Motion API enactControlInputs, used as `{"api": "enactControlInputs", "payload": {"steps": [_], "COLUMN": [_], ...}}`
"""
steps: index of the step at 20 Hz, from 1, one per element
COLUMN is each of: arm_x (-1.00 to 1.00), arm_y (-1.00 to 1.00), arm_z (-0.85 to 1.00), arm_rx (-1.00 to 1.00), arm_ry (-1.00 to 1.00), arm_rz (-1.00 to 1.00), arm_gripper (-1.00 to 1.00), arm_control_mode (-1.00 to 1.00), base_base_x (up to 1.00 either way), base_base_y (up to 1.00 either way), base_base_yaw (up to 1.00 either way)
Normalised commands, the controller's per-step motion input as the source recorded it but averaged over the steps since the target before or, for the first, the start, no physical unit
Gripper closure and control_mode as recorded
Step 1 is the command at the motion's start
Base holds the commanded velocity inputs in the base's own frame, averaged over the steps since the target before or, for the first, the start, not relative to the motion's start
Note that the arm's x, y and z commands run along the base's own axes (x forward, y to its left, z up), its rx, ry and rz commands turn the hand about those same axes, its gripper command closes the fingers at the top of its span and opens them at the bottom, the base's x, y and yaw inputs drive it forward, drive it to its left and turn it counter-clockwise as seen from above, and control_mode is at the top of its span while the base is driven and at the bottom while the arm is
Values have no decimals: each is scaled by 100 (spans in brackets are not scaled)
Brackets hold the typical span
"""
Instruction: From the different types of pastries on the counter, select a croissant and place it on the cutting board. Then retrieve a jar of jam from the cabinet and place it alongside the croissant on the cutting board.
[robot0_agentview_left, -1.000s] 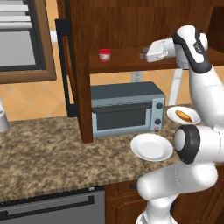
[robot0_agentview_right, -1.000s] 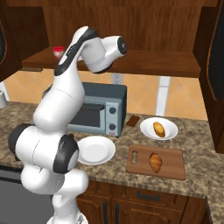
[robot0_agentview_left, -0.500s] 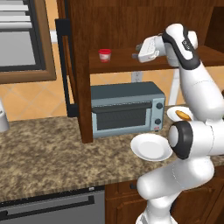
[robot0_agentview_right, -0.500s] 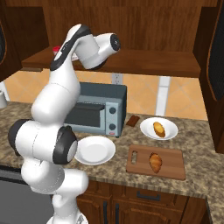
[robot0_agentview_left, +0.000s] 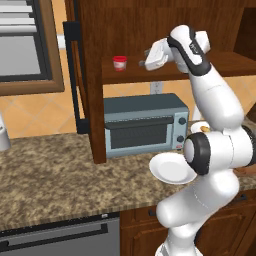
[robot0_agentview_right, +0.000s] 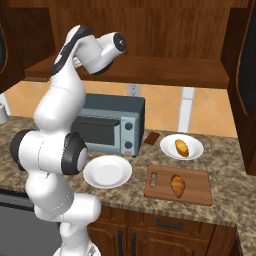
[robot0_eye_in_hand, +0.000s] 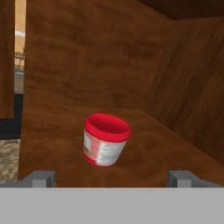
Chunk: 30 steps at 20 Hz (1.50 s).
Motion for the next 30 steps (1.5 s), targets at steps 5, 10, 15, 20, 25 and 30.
{"api": "enactControlInputs", "payload": {"steps": [5,10,15,20,25,30], "arm_x": [29,24,23,10,-3,-11], "arm_y": [16,13,10,5,0,0], "arm_z": [0,0,0,0,0,5], "arm_rx": [0,0,0,0,0,0], "arm_ry": [0,0,0,0,0,0], "arm_rz": [0,0,0,0,0,1], "arm_gripper": [-100,-100,-100,-100,-100,-100], "arm_control_mode": [-100,-100,-100,-100,-100,-100], "base_base_x": [0,0,0,0,0,0], "base_base_y": [0,0,0,0,0,0], "base_base_yaw": [0,0,0,0,0,0]}}
